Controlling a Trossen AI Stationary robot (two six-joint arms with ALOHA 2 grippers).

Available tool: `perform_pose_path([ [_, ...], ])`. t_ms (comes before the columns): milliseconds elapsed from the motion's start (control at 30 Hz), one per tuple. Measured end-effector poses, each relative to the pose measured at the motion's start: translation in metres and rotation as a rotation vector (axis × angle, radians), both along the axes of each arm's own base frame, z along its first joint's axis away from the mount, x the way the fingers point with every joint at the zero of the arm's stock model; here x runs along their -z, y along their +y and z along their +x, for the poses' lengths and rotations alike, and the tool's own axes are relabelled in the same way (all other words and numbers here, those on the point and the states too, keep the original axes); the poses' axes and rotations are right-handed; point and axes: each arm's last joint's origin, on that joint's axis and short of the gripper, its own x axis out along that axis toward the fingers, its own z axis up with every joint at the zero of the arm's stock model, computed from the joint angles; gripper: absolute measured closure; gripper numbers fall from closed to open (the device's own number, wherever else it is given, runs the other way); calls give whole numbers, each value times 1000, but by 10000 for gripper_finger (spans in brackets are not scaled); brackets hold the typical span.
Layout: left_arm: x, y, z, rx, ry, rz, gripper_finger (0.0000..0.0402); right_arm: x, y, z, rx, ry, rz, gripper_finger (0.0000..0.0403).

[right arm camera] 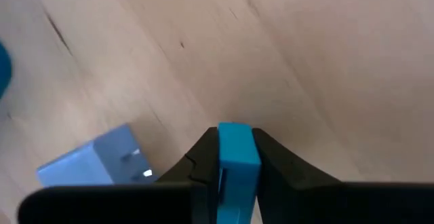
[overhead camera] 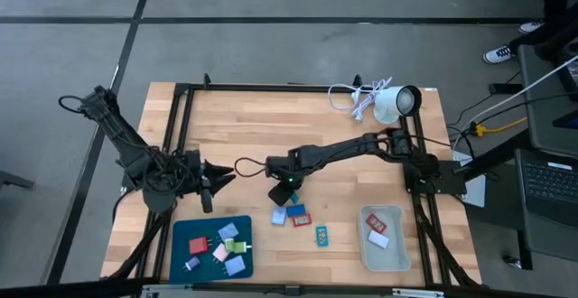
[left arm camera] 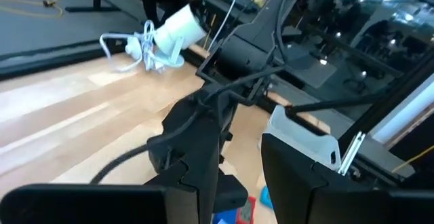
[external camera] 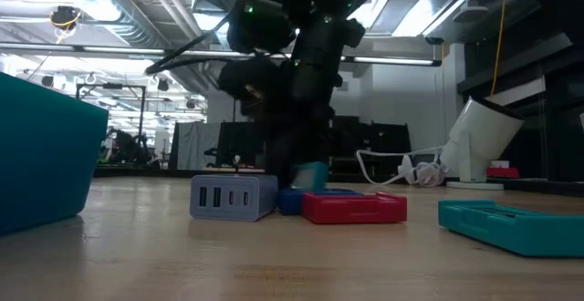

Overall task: Pick & Place Office items
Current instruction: Put the top light blue digital clock into the gray bin

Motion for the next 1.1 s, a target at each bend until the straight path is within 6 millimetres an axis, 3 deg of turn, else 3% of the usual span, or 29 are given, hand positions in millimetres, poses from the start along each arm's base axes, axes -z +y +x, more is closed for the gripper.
perform_pose_path([
  [67, -3, -1, 1, -2, -17, 11, 295, -17, -9, -2, -5, -37, -34, 342],
  [233, -6, -1, 2, -2, -28, 42, 295, -84, -43, -21, 21, -151, -154, 342],
  [367, -6, -1, 2, -4, -27, 44, 295, -144, -60, -58, 41, -194, -246, 342],
  [500, -6, -1, 2, -4, -27, 43, 295, -187, -56, -105, 37, -138, -323, 342],
  [633, -6, -1, 2, -3, -26, 44, 295, -215, -30, -150, 48, -112, -317, 342],
  [733, -6, -1, 2, -4, -23, 48, 295, -205, 3, -178, 55, -62, -252, 342],
  [967, -4, 1, 6, 29, -6, 19, 295, -141, 85, -231, 86, 58, 22, 342],
  [1100, 2, 9, 21, 79, 58, -17, 295, -119, 109, -249, 115, 113, 44, 342],
])
